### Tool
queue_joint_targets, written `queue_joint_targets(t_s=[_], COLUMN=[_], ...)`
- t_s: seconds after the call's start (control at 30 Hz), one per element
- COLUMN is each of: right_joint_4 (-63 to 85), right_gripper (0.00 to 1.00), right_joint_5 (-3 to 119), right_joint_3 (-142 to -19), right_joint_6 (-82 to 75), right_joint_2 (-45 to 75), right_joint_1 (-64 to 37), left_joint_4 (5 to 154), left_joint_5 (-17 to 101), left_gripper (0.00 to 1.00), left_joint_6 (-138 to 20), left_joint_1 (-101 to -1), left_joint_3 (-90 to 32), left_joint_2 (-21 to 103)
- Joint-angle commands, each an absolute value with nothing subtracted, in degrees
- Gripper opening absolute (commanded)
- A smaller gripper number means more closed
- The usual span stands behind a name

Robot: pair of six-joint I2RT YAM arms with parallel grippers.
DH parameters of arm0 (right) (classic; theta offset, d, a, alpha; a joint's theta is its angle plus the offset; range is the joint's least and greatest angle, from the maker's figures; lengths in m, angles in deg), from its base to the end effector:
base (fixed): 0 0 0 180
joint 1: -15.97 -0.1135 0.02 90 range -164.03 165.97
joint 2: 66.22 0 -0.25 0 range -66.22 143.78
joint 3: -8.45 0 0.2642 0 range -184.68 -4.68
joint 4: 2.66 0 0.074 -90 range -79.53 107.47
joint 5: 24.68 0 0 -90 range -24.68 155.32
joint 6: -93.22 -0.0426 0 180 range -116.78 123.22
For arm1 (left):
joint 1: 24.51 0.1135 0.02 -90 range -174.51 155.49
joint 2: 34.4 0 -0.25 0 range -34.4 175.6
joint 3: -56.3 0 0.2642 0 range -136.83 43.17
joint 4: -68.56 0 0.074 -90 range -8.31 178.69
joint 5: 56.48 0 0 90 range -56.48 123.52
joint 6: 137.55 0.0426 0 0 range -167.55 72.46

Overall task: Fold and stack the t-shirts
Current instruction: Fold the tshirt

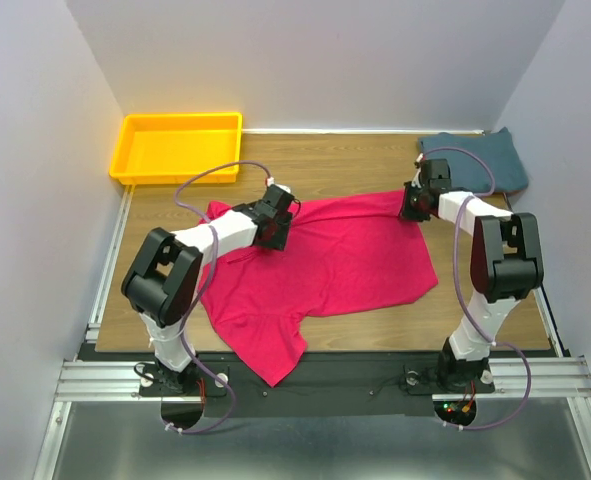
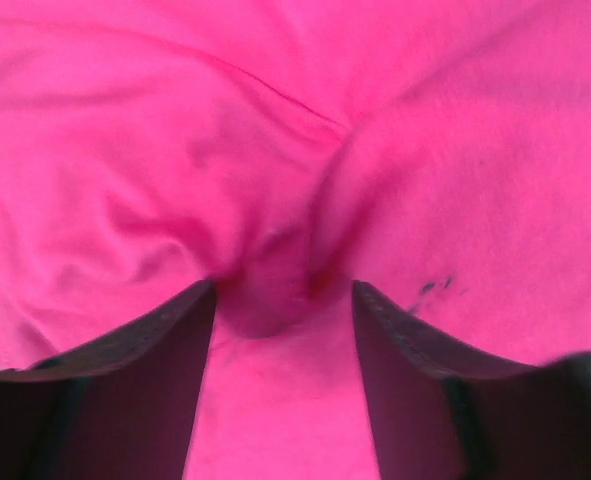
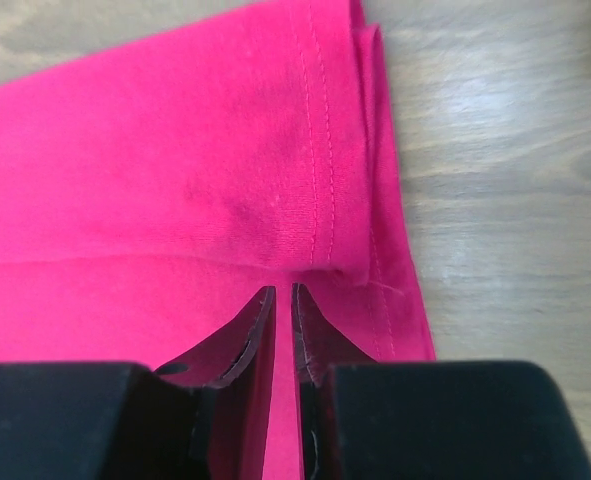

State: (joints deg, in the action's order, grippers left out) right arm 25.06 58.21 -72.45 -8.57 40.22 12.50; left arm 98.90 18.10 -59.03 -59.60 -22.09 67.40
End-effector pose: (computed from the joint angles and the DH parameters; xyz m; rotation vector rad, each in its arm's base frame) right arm 0.3976 0.0294 0.1462 0.1304 2.5066 0.2652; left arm 0.3188 -0.2101 0.1605 0.3964 2.4293 -0.0124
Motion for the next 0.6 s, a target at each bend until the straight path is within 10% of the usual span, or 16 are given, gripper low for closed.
queue_joint_targets(t_s=[0.0,0.57], right_joint_4=[24.18,24.01], right_gripper=[0.18,0.21], right_joint_5=[61.8,57.94], right_joint_3=[-75.25,-91.42], right_joint_6=[-9.61,-12.43], right_joint_2=[35.47,49.79], right_joint_1=[12.1,12.63], left_joint_4=[95.58,85.91], left_joint_5=[18.23,25.08], left_gripper=[0.7,0.45], left_joint_6=[-60.73,-65.64], left_joint_1=[-54.58,-35.94], left_joint_3=[-22.75,-26.35], left_joint_2=[59.3,69.65])
